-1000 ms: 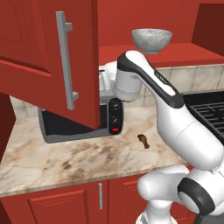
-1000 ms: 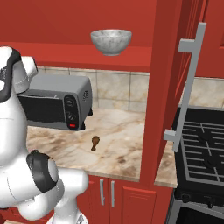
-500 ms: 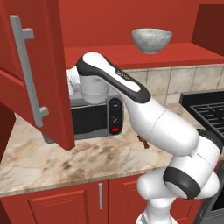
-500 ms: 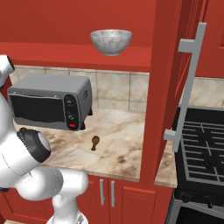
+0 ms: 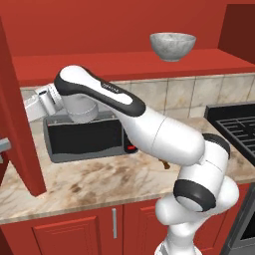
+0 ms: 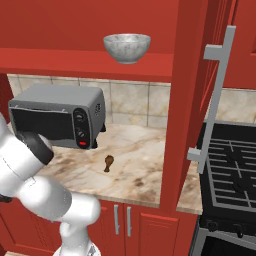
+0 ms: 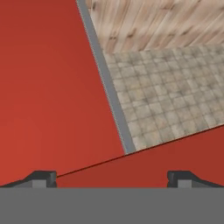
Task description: Retrieve the bowl from the cabinet, then place the raw meat into the bowl to avoid contamination.
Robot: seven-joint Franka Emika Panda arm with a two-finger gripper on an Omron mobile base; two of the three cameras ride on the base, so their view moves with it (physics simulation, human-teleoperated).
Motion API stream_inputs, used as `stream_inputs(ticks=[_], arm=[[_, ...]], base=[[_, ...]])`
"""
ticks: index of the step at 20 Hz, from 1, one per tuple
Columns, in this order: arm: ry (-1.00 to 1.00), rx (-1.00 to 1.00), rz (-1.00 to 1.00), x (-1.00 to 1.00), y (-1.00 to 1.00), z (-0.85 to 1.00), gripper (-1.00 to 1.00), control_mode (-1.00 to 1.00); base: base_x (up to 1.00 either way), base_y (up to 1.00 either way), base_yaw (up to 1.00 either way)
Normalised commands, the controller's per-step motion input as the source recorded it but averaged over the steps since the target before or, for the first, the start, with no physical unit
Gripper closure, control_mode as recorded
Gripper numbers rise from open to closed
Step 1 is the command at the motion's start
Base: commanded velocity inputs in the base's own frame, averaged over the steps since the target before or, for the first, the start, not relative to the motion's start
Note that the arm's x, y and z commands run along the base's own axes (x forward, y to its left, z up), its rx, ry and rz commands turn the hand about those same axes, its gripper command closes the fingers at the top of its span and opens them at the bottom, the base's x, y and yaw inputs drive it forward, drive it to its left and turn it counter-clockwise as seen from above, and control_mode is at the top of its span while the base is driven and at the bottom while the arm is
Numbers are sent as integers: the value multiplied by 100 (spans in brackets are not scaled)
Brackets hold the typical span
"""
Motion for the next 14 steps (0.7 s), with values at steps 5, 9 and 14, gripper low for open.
stream_inputs(ticks=[5, 9, 14], arm=[[0, -5, -4, 4, 31, -3, -100, -100], [-3, -4, 0, -3, 0, -2, -100, -100], [-19, -16, 0, -36, -41, -5, -100, -100]], base=[[0, 0, 0], [0, 0, 0], [0, 0, 0]])
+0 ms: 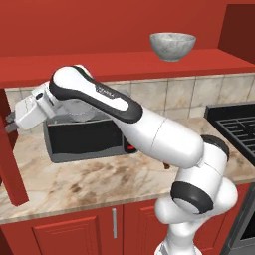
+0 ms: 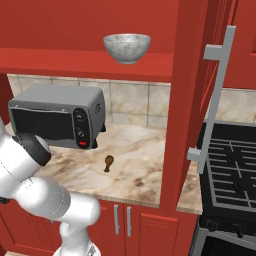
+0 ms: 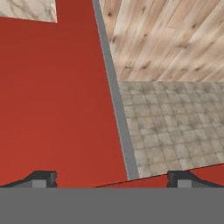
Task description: Retrieve the bowl from the cabinet, then place the raw meat into the bowl to avoid contamination.
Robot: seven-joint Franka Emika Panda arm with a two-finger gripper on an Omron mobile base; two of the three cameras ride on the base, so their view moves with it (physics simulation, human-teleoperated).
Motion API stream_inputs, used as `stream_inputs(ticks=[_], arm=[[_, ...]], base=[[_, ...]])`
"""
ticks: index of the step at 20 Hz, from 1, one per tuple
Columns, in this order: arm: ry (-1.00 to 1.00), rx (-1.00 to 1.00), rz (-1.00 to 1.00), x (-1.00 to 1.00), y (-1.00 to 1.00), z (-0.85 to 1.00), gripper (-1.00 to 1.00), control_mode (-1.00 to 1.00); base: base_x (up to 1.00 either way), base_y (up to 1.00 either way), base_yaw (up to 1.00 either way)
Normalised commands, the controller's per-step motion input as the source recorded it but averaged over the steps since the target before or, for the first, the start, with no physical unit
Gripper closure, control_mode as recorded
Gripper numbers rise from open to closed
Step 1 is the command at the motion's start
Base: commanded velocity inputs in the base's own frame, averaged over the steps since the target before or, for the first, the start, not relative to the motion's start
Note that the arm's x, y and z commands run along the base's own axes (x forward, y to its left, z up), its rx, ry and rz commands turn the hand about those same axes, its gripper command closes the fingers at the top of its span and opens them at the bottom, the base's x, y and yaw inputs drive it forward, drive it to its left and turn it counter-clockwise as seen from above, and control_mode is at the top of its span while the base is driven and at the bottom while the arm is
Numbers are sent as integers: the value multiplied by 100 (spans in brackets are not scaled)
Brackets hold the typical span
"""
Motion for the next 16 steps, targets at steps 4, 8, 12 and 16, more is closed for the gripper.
stream_inputs(ticks=[4, 8, 12, 16], arm=[[-30, -22, 0, -46, -50, 2, -100, -100], [-29, -22, -1, -39, -60, 8, -100, -100], [-18, -25, -5, -39, -69, 7, -100, -100], [-7, -27, -15, -29, -58, 0, -100, -100]], base=[[0, 0, 0], [0, 0, 0], [0, 0, 0], [0, 0, 0]])
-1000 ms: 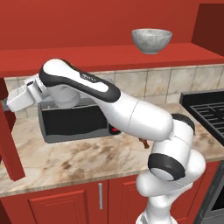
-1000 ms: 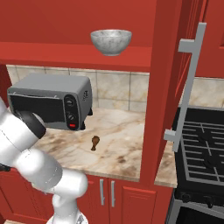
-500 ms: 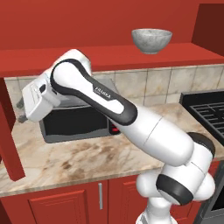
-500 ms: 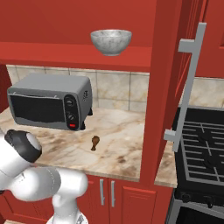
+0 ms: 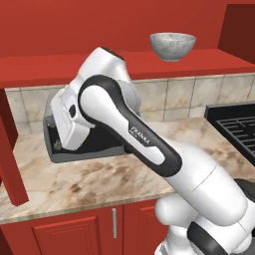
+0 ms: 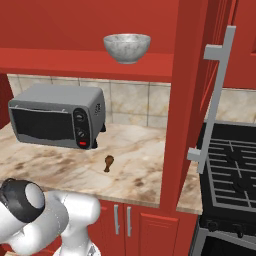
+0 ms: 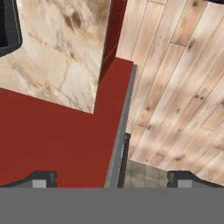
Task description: Retrieve the bowl from the cabinet, then place the raw meat into the bowl to avoid contamination.
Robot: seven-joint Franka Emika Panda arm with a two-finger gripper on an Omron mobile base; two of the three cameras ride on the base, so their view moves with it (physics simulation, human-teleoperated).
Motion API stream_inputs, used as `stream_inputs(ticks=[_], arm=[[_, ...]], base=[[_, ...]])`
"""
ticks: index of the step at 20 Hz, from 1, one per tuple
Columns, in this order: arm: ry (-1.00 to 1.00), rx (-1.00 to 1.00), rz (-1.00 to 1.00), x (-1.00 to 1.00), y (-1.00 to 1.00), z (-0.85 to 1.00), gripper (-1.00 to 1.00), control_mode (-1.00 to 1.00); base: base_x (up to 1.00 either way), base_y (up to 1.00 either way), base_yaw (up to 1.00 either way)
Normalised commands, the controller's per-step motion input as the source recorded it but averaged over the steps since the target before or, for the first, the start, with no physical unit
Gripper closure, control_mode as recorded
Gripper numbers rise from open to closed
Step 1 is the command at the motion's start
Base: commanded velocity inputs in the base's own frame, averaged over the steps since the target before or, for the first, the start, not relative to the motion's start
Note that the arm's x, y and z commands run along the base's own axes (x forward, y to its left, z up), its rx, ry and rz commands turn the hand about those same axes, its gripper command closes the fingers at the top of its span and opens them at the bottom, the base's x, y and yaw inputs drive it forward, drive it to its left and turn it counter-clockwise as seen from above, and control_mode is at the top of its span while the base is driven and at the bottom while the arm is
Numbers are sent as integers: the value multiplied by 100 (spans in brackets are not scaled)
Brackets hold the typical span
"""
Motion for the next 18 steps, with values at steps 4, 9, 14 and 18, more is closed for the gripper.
stream_inputs(ticks=[4, 9, 14, 18], arm=[[-2, -34, -23, -1, -36, 12, -100, -100], [-6, -33, -24, 0, -31, 4, -100, -100], [-15, -35, -28, 0, -14, 0, -100, -100], [-20, -40, -25, -6, -13, 0, -100, -100]], base=[[0, 0, 0], [0, 0, 0], [0, 0, 0], [0, 0, 0]])
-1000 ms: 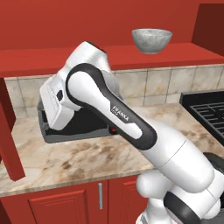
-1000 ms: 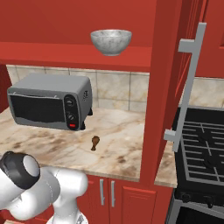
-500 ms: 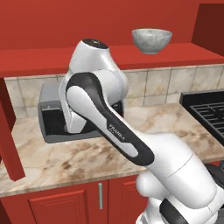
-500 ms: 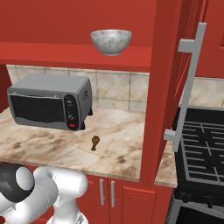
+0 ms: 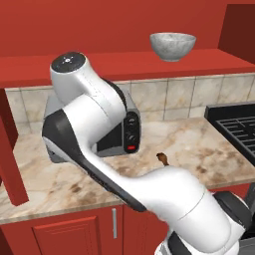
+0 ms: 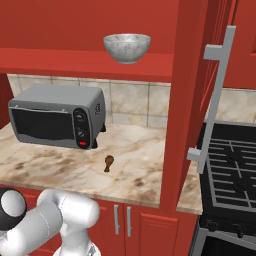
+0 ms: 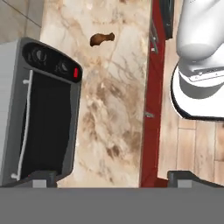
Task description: Retrieve the bowl from the cabinet, then place the raw meat into the bowl to avoid contamination.
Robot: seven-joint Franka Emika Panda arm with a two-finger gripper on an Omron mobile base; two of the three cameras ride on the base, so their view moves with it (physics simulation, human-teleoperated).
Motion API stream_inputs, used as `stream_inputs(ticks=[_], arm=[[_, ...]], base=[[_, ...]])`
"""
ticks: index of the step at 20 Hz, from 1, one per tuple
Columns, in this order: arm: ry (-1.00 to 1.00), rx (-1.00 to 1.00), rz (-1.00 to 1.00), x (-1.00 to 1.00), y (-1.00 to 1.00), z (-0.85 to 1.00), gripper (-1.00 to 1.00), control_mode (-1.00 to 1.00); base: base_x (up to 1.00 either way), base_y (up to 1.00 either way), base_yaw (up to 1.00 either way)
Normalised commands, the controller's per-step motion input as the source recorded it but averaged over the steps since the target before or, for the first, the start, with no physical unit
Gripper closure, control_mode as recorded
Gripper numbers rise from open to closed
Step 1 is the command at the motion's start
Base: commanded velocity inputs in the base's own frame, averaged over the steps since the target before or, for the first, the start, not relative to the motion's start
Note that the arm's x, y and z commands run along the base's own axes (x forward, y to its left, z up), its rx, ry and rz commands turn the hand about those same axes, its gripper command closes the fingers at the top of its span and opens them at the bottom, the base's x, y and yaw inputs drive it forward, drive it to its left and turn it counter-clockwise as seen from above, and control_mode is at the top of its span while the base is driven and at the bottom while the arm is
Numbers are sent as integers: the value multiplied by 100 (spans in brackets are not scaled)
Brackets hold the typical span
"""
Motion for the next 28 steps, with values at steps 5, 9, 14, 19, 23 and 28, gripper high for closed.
stream_inputs(ticks=[5, 9, 14, 19, 23, 28], arm=[[-17, -37, -20, -4, -25, 6, -100, -100], [-18, -28, -15, 0, -31, 19, -100, -100], [-10, 4, -13, 20, -69, -4, -100, -100], [-1, 16, -10, 13, -83, 5, -100, -100], [-11, 8, -2, 5, -69, 31, -100, -100], [-31, -3, 0, 1, -50, 35, -100, -100]], base=[[0, 0, 0], [0, 0, 0], [0, 0, 0], [0, 0, 0], [0, 0, 0], [0, 0, 0]])
